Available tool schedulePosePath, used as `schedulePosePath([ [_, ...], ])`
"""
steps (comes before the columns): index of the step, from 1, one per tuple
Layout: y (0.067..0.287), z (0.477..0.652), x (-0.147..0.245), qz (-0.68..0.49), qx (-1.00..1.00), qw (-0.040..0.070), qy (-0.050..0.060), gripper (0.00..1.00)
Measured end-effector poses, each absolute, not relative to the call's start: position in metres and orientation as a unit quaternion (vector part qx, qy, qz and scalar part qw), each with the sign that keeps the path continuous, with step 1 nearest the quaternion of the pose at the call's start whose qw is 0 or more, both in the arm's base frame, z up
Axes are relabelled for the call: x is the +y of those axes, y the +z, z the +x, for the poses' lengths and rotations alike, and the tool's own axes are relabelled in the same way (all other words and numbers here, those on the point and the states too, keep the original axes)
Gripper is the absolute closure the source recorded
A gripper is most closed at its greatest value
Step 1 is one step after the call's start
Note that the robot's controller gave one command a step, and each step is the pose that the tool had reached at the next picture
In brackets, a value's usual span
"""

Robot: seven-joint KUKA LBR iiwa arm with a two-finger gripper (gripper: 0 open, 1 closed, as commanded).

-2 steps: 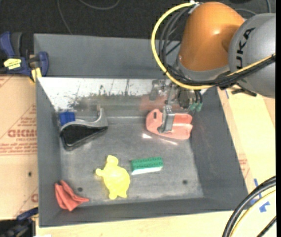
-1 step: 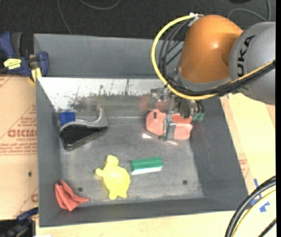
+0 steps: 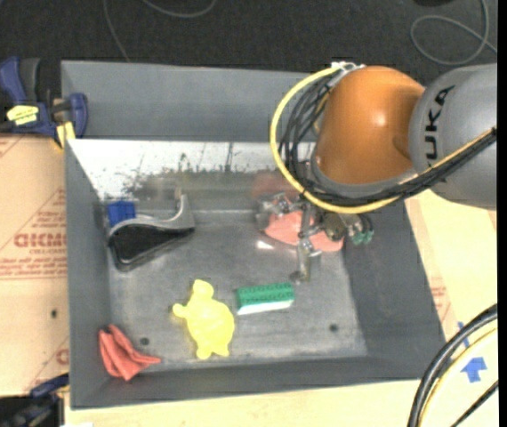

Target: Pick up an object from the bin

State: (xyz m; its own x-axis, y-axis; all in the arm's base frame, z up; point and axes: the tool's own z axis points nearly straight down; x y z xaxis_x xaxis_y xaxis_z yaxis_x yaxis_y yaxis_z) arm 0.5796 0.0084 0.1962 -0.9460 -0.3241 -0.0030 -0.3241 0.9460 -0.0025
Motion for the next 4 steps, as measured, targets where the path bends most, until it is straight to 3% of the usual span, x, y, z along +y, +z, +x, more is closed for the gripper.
schedulePosePath([
  [1, 0.174, 0.575, 0.014, -0.228, 0.974, 0.005, -0.002, 0.00],
  [2, 0.133, 0.564, 0.007, -0.156, 0.988, 0.006, -0.001, 0.00],
  [3, 0.092, 0.560, 0.007, -0.222, 0.975, 0.007, -0.002, 0.00],
  [4, 0.072, 0.551, -0.012, -0.133, 0.991, 0.007, -0.001, 1.00],
])
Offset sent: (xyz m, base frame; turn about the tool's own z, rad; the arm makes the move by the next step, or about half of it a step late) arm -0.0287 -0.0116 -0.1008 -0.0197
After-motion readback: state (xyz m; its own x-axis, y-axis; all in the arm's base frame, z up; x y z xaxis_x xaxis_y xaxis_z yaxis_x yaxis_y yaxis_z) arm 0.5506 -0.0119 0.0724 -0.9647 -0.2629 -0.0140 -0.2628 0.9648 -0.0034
